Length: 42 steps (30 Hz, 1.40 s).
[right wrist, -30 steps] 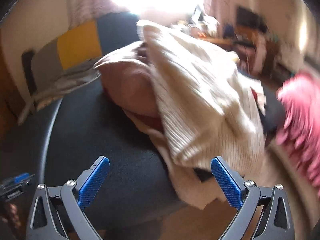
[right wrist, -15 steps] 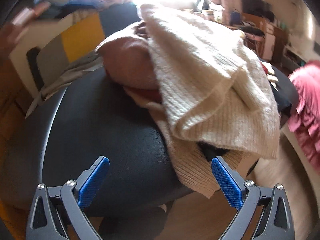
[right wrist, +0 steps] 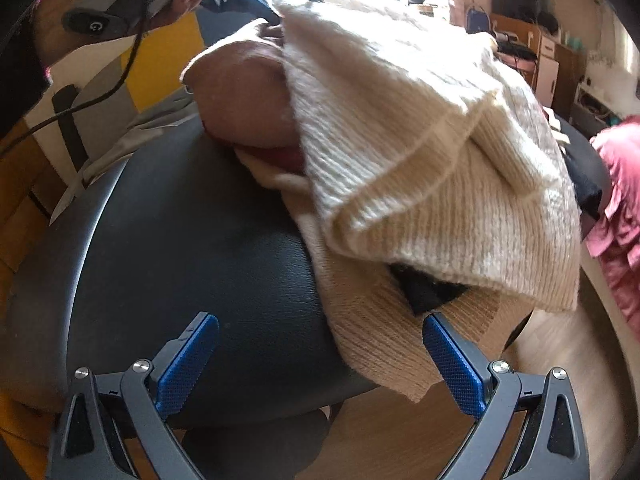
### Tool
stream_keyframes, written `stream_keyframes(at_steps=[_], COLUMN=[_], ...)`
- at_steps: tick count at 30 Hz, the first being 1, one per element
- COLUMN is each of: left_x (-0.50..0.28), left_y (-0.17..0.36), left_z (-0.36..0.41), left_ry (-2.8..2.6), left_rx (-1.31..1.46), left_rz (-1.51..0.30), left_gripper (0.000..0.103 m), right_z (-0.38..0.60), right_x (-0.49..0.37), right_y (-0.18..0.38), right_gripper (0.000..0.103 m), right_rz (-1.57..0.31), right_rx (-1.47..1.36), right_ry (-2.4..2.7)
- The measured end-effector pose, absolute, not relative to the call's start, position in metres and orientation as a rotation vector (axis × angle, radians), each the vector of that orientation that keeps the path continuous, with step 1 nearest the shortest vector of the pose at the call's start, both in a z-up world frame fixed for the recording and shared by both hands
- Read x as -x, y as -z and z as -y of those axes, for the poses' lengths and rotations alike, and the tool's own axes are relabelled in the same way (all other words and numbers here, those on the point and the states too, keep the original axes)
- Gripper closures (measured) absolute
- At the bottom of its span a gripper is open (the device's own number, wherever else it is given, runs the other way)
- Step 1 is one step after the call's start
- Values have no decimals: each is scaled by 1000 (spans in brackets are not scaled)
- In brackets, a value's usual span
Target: Fold clothes
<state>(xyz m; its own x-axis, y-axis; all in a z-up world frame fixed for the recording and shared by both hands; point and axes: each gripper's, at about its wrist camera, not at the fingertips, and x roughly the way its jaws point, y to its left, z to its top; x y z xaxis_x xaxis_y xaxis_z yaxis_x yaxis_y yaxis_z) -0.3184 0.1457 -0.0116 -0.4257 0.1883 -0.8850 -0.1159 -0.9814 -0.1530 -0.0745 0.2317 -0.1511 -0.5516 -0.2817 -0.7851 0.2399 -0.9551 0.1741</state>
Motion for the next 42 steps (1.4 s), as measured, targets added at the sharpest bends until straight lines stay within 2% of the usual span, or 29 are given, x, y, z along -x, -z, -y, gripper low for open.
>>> stream_keyframes(at_steps=[1,4,11,17,20,22,26,29,31,34,38,39,42], left_x=[317,308,271,203,167,145,108,91,83,90,111,119,143], left_y=[13,12,-13,-32,-28,-22,-5,5,7,7,-5,-10,-24], left_z=[-147,-146,-112,-60,-33,-18,9,15,17,22,21,16,-2], left_ry=[-2515,-2533,-2537,-2512,-2517,-2528,-2540,-2572,-2591,-2580,-2614,-2632,-2658], left_rx=[1559,1508,1320,1175,1149,1149,1186,1217,1223,1235,1204,1196,1164], left_rz=[98,104,318,515,557,573,598,537,504,512,500,472,353], left_gripper=[82,88,90,94,95,103,103,103,86,74,61,56,50], right_z=[-233,-232,-229,-242,-241,-239,-227,-215,-210,-203,-193,-190,-181], right_x=[76,77,80,78,76,75,76,73,70,64,59,57,57], right_y=[153,154,149,148,146,146,151,156,157,154,152,152,156], right_gripper=[0,0,0,0,0,0,0,0,0,0,0,0,0], right_rz=[80,109,111,205,234,267,338,401,442,484,449,436,395], right_rx=[-1299,-1309,-1304,-1295,-1298,-1310,-1347,-1377,-1389,-1374,-1366,-1366,-1380], right_ry=[2532,2534,2562,2593,2604,2594,2559,2521,2498,2485,2498,2502,2505])
